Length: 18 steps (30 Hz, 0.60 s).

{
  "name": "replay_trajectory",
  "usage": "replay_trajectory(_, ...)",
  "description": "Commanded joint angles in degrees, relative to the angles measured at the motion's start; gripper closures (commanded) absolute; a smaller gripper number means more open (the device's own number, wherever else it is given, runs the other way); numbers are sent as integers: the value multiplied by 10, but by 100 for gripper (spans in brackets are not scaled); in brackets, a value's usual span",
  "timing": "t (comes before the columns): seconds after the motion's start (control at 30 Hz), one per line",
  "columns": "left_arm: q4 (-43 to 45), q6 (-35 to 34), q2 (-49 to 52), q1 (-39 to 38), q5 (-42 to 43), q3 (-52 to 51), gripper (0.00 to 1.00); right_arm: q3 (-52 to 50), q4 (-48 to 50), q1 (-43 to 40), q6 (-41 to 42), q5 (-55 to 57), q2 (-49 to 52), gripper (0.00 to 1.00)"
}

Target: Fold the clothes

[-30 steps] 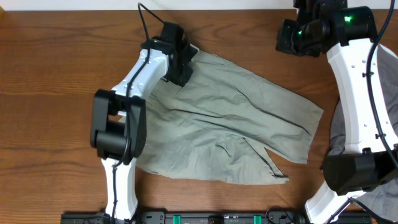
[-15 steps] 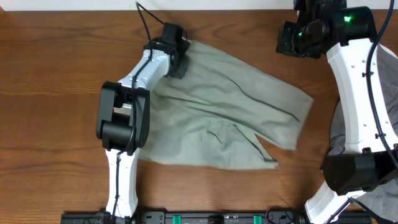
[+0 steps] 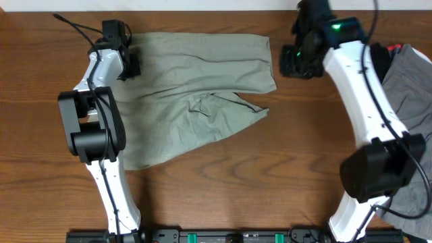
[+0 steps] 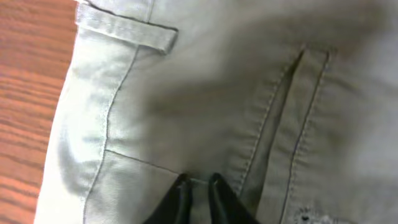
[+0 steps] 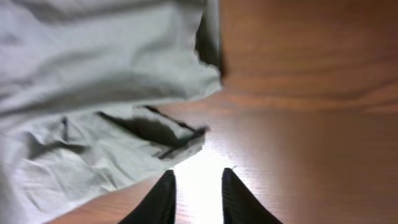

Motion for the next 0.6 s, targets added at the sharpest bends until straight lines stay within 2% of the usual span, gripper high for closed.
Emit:
replay_trajectory(0.0, -36, 3, -8, -11, 21, -32, 76, -38, 15, 19, -47, -2, 10, 71)
replay_trajectory(0.13, -70, 3, -90, -11, 21, -32, 62, -113, 69, 44, -119, -6, 13, 59)
replay_trajectory(0.37, -159, 3, -243, -11, 36, -32, 42, -246, 178, 67, -284, -4, 13, 56)
replay_trajectory(0.43, -186, 3, -283, -11, 66, -32, 41, -280, 218, 70, -328, -5, 13, 52)
replay_trajectory(0.5, -208, 3, -310, -11, 93, -32, 41, -302, 251, 70, -348, -6, 13, 43)
replay_trajectory(0.57, -231, 3, -332, -11, 113, -32, 41, -326, 290, 70, -357, -12, 13, 38)
